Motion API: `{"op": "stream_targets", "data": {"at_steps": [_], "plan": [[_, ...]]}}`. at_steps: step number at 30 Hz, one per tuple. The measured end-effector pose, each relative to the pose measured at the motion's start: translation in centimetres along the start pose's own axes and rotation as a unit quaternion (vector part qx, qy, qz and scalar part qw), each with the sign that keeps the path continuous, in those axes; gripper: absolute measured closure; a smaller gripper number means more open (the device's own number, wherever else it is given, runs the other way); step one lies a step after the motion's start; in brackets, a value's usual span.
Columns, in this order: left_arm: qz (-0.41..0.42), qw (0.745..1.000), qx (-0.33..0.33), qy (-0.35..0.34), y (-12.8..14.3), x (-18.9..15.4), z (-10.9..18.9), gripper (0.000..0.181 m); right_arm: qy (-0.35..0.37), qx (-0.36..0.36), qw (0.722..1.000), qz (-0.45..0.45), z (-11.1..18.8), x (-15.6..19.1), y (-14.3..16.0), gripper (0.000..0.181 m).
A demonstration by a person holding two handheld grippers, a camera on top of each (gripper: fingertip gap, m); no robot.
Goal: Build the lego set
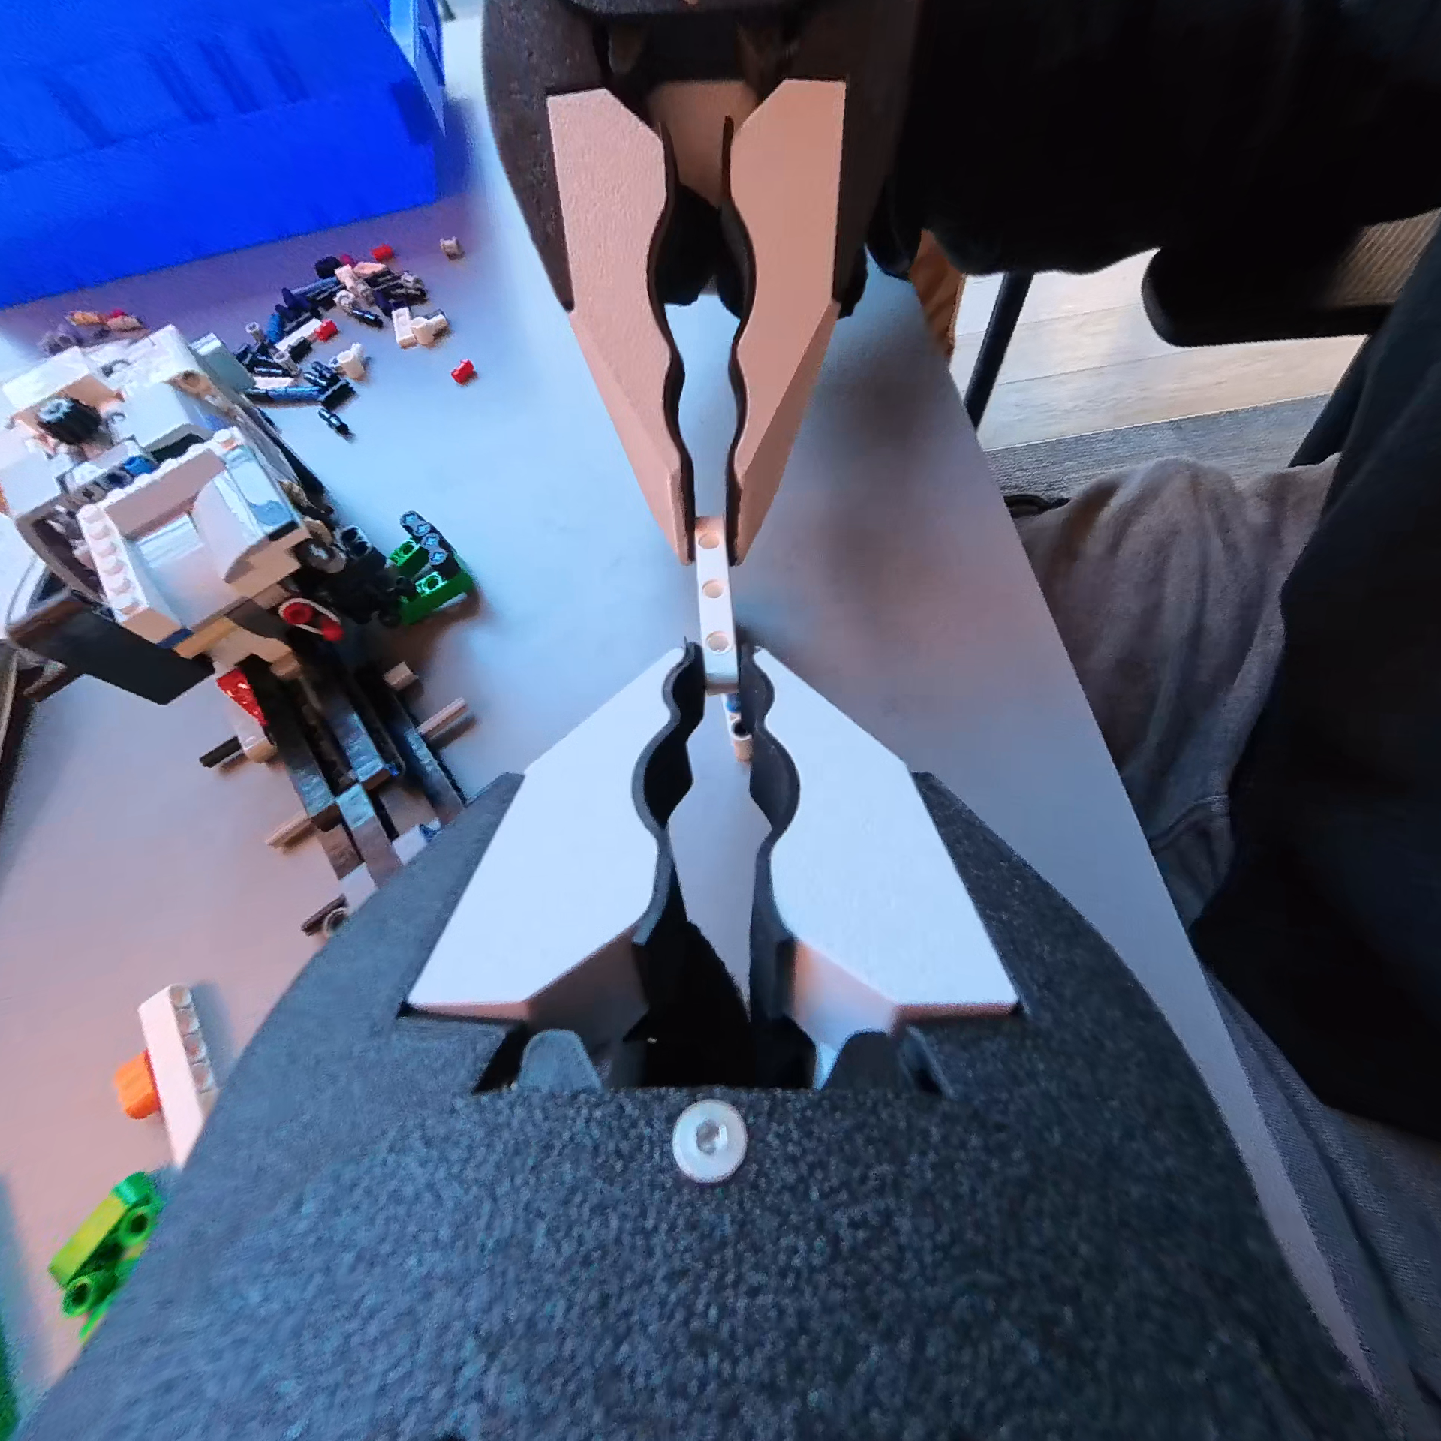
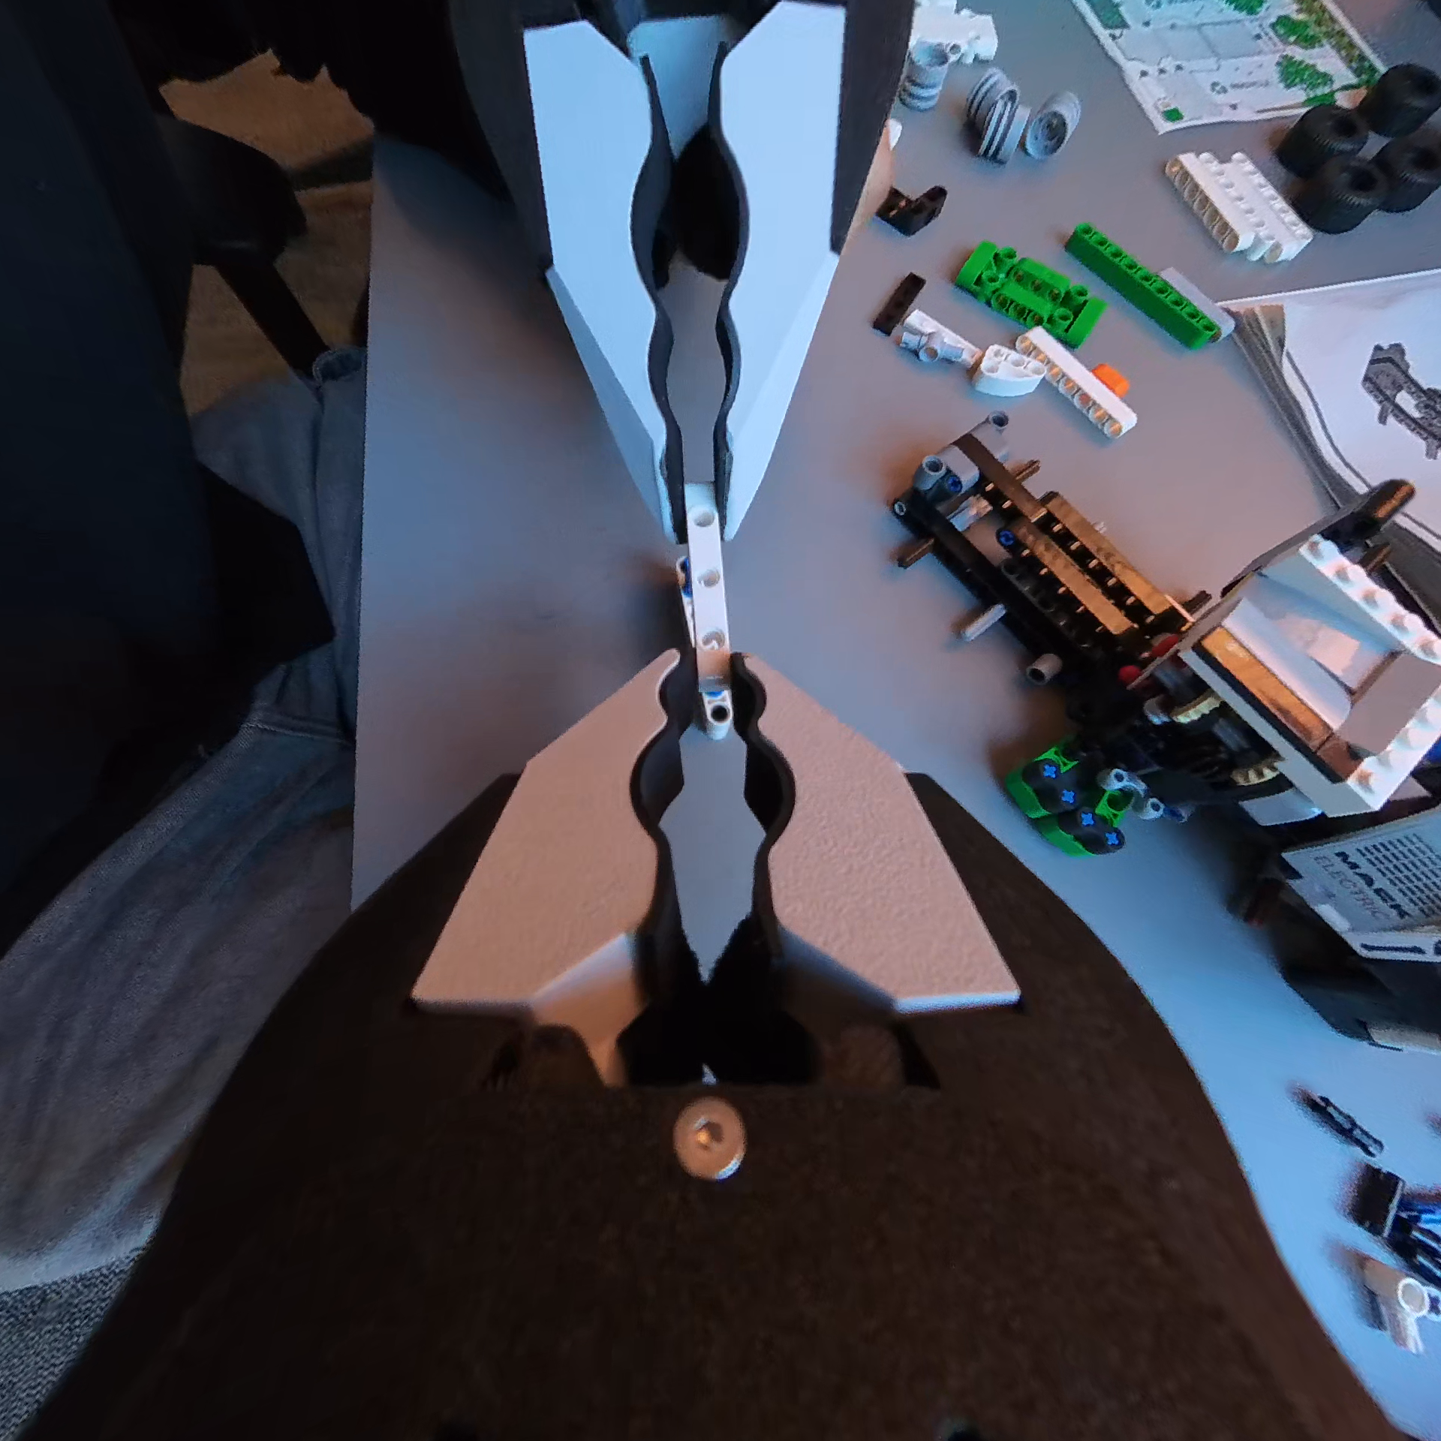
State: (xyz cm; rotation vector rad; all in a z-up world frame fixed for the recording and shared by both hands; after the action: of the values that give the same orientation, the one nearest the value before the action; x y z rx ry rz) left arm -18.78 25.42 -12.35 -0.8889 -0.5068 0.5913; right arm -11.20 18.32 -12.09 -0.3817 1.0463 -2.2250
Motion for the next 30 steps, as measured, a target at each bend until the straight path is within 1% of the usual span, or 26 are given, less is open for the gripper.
{"op": "stream_targets", "data": {"at_steps": [6, 10, 18, 26, 30], "plan": [[0.048, 0.999, 0.013, 0.022, 0.6, 0.0, -0.6, 0.175, -0.026, -0.007, 0.999, -0.023, -0.4, -0.3, 0.8, 0.174], [0.06, 0.998, 0.017, 0.031, 0.7, 0.0, -0.6, 0.174, -0.036, -0.022, 0.999, -0.032, -0.4, -0.5, 0.9, 0.173], [0.056, 0.998, 0.023, 0.029, 0.8, -0.1, -0.7, 0.174, -0.045, -0.025, 0.998, -0.039, -0.5, -0.5, 1.1, 0.173], [0.046, 0.998, 0.024, 0.021, 0.8, -0.1, -0.8, 0.174, -0.033, -0.019, 0.999, -0.024, -0.5, -0.6, 1.2, 0.173], [0.024, 0.999, 0.029, 0.006, 0.7, -0.3, -0.9, 0.174, -0.032, -0.022, 0.999, -0.021, -0.4, -0.5, 1.3, 0.173]]}}
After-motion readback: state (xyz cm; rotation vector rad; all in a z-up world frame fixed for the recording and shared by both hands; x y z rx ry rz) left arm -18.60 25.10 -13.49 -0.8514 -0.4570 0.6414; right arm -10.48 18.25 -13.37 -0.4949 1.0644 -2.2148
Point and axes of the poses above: each gripper's, where its closed fingertips meet, z back along the fingers, y out of its underside, x = y × z across the jaws, the point moved 5 cm from there along z, back along the fingers, and after that the axes turned 4 degrees about -z, right-handed, at the moved point
